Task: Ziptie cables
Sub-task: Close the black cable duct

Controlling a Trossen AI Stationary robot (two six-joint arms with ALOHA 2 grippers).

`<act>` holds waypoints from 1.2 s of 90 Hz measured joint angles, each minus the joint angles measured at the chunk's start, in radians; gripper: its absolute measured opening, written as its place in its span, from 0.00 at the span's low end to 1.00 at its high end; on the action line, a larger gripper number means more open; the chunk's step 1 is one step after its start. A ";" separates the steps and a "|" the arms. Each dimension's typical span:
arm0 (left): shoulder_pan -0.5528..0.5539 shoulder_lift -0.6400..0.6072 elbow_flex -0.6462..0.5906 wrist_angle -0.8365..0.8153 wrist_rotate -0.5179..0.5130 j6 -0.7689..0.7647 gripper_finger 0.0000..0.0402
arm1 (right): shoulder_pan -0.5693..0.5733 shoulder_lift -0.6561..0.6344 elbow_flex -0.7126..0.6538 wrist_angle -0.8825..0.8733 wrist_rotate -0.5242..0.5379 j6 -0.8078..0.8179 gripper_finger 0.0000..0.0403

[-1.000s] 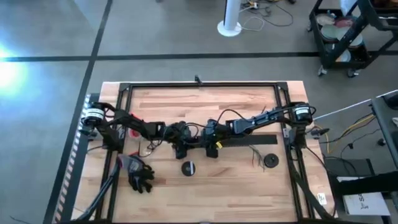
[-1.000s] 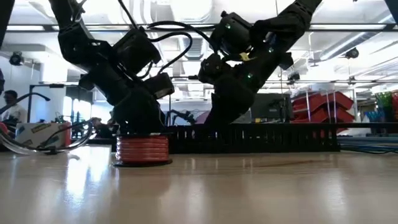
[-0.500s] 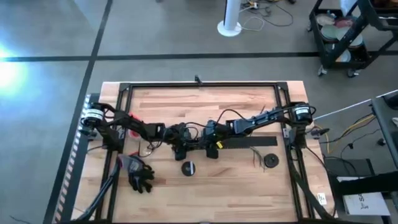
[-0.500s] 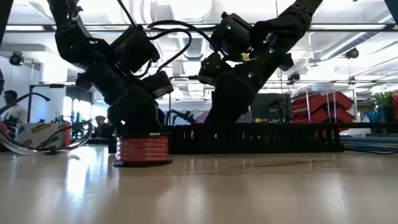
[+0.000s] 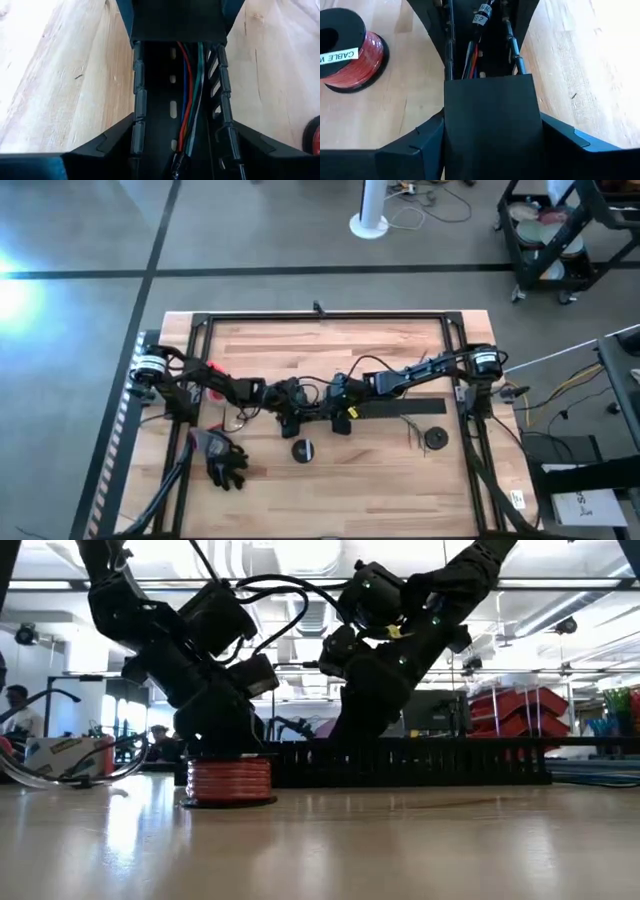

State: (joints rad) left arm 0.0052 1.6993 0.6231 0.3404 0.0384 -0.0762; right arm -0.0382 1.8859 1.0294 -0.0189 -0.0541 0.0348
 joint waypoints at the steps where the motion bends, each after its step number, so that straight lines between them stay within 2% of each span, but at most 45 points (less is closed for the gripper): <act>1: 0.000 0.000 0.000 0.000 0.000 0.000 0.55 | 0.001 -0.001 0.000 0.000 -0.001 -0.005 0.57; 27: 0.001 -0.004 -0.004 -0.018 0.020 0.023 0.56 | 0.009 -0.007 -0.012 -0.034 -0.040 -0.088 0.64; 52: 0.002 -0.003 -0.004 -0.016 0.023 0.025 0.56 | 0.006 -0.016 -0.009 0.034 -0.041 -0.088 0.68; 68: 0.002 -0.002 -0.004 -0.014 0.023 0.024 0.56 | 0.006 -0.029 -0.006 0.090 -0.045 -0.090 0.65; 96: 0.002 -0.001 -0.005 -0.006 0.019 0.018 0.56 | 0.007 -0.027 -0.004 0.084 -0.050 -0.072 0.55; 108: 0.002 0.000 -0.006 0.004 0.018 0.015 0.56 | 0.007 -0.027 -0.004 0.084 -0.045 -0.069 0.55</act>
State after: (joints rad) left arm 0.0074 1.6993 0.6167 0.3443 0.0567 -0.0612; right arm -0.0315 1.8591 1.0256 0.0650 -0.0991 -0.0343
